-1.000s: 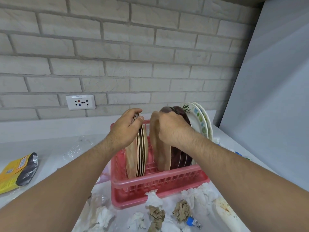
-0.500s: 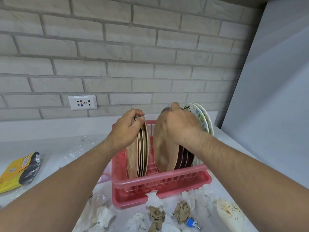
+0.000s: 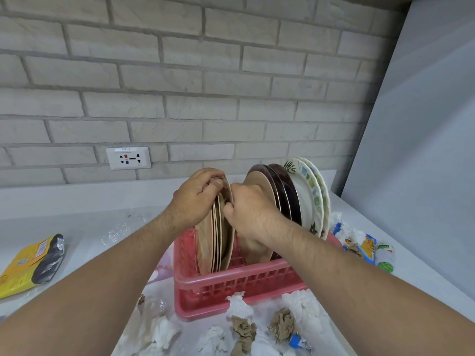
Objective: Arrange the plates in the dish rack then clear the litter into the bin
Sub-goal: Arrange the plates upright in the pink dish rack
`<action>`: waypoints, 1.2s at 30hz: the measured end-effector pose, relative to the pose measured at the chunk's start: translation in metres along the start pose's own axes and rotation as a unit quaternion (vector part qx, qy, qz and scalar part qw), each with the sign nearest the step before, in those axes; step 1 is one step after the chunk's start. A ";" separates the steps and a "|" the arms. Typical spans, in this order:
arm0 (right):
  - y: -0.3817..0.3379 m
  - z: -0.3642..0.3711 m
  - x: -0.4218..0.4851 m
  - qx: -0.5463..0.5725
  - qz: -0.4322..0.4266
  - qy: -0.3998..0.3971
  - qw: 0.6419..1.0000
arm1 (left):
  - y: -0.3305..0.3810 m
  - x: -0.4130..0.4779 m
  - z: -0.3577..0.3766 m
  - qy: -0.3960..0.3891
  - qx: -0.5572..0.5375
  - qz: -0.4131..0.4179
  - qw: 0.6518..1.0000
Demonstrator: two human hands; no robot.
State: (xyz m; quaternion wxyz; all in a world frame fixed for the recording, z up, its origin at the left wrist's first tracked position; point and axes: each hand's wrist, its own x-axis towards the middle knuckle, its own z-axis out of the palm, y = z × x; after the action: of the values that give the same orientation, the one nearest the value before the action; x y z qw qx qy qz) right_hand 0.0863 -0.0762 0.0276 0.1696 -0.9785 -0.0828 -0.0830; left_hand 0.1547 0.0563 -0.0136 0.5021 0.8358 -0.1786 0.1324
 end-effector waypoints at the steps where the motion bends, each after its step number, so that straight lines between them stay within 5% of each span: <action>1: -0.001 -0.002 -0.001 -0.008 -0.001 0.001 1.000 | 0.001 -0.001 0.000 0.002 -0.007 -0.011 1.000; 5: -0.002 -0.021 -0.001 -0.102 -0.007 0.034 0.994 | 0.003 -0.004 -0.002 0.011 -0.017 -0.014 1.000; 15: -0.002 -0.066 0.011 -0.111 0.063 0.059 0.990 | 0.004 -0.005 -0.008 0.015 -0.020 -0.034 0.999; 23: 0.000 -0.043 0.003 -0.195 0.032 0.013 0.980 | 0.000 -0.004 -0.008 0.010 -0.025 -0.027 0.999; 32: 0.013 -0.016 0.012 -0.057 0.050 -0.005 0.997 | 0.000 -0.002 -0.007 0.012 -0.022 -0.015 1.000; 36: 0.023 -0.020 0.015 -0.108 0.038 -0.013 0.993 | 0.001 -0.002 -0.006 0.012 -0.028 -0.017 0.999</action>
State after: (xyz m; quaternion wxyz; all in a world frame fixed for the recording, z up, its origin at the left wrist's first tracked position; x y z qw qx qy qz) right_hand 0.1029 -0.1028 0.0417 0.0653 -0.9945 -0.0383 -0.0720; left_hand 0.1520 0.0611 -0.0108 0.5292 0.8228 -0.1620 0.1293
